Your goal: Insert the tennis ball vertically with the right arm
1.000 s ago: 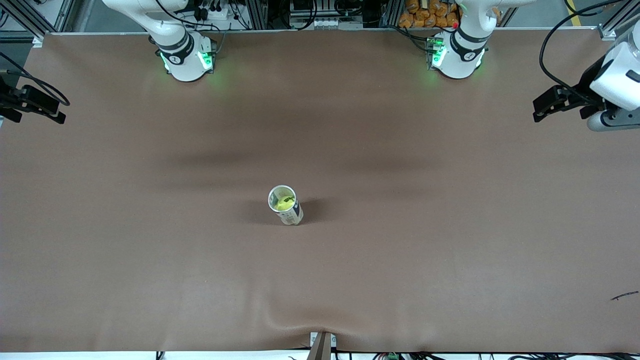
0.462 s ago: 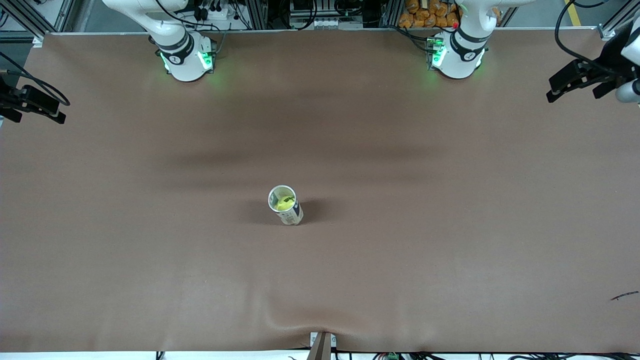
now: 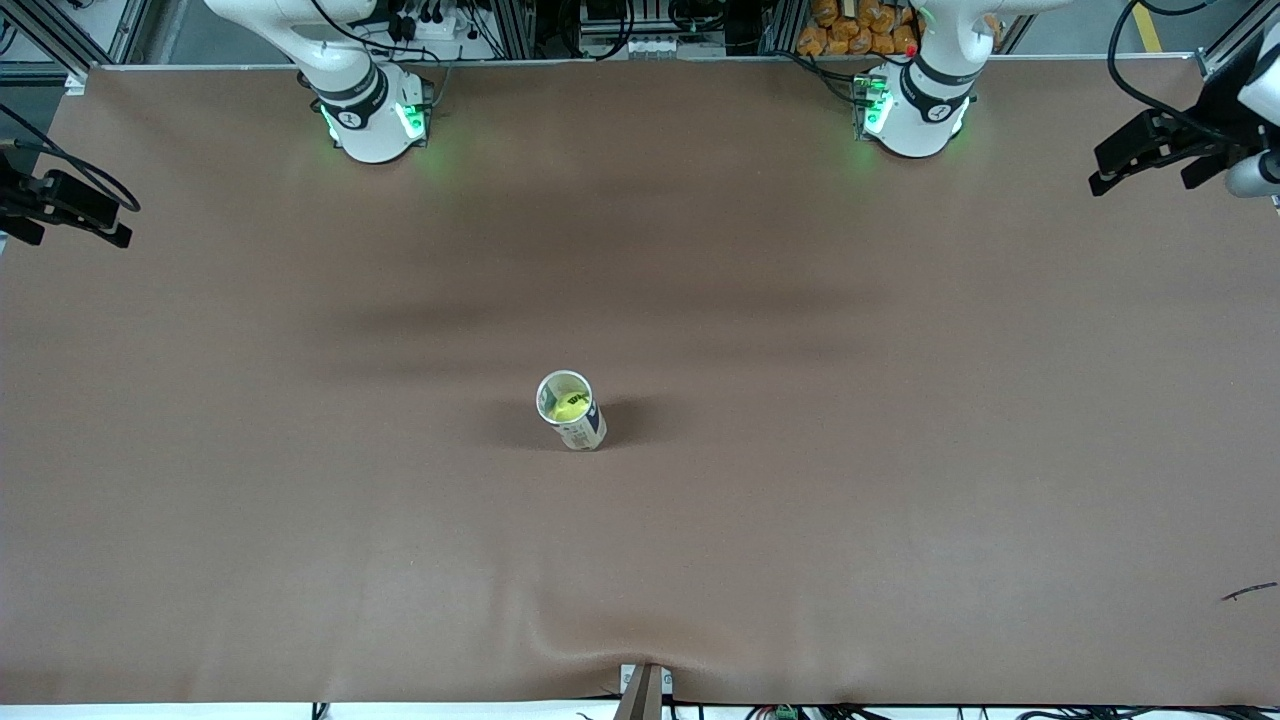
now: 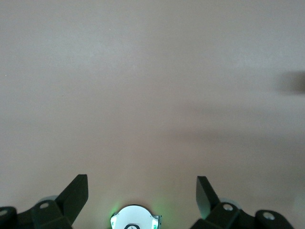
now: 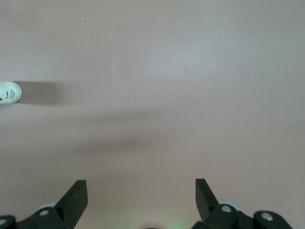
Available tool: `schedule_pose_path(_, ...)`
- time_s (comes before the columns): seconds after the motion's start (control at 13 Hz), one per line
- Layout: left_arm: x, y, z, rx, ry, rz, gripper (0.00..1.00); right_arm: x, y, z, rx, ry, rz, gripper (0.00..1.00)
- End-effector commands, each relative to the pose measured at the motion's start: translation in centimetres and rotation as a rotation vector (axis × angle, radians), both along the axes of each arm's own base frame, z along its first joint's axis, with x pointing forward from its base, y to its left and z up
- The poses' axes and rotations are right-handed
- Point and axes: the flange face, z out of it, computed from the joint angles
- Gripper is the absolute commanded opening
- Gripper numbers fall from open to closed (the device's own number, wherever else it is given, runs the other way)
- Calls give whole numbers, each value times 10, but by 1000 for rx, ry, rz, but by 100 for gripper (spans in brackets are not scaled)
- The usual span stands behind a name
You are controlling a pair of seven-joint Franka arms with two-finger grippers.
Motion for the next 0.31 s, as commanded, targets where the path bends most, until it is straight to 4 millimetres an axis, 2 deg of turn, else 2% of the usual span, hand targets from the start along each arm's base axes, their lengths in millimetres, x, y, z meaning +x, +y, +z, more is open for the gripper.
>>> schedule_pose_path(0.0, 3, -10, -12, -6, 23, -13, 100, 1, -3, 5, -19, -1, 10, 100)
schedule_pose_path(0.23, 9, -8, -18, 1, 18, -9, 100, 1, -3, 5, -19, -2, 10, 100)
